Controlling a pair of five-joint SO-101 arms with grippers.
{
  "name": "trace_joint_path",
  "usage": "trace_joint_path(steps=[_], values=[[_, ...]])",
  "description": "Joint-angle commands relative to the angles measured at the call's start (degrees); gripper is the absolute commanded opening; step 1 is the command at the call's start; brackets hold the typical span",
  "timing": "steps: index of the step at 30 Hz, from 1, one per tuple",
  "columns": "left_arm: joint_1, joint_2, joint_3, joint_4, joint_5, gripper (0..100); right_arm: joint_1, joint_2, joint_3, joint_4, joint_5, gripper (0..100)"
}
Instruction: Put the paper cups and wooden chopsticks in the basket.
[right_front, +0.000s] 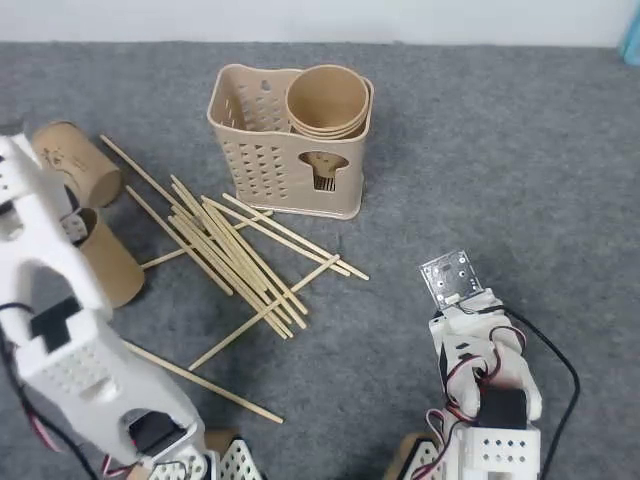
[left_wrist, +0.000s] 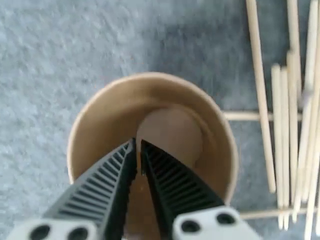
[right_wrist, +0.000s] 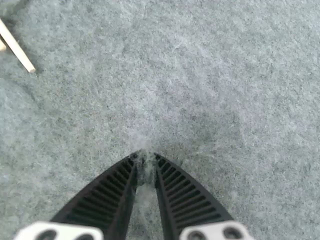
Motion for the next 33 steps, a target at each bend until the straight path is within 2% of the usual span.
trace_joint_path(steps=[1, 7, 16, 22, 28, 33], values=[[0.79, -10.20, 7.87, 1.85, -2.46, 2, 0.48, -0.75, 0.26, 0.22, 0.62, 0.8], [1.23, -16.44, 14.20, 1.76, -5.36, 2, 0.48, -0.75, 0.26, 0.22, 0.62, 0.8], [1.41, -24.70, 14.29, 1.14, -5.54, 2, 0.48, -0.75, 0.26, 0.22, 0.62, 0.8], [0.97, -34.11, 14.55, 0.09, -10.46, 3, 0.48, -0.75, 0.26, 0.22, 0.62, 0.8], [-5.10, -35.78, 17.89, -3.43, -10.64, 18, 0.48, -0.75, 0.18, 0.22, 0.62, 0.8], [-8.88, -34.20, 25.98, -11.25, -10.64, 17, 0.48, -0.75, 0.09, 0.22, 0.62, 0.8]])
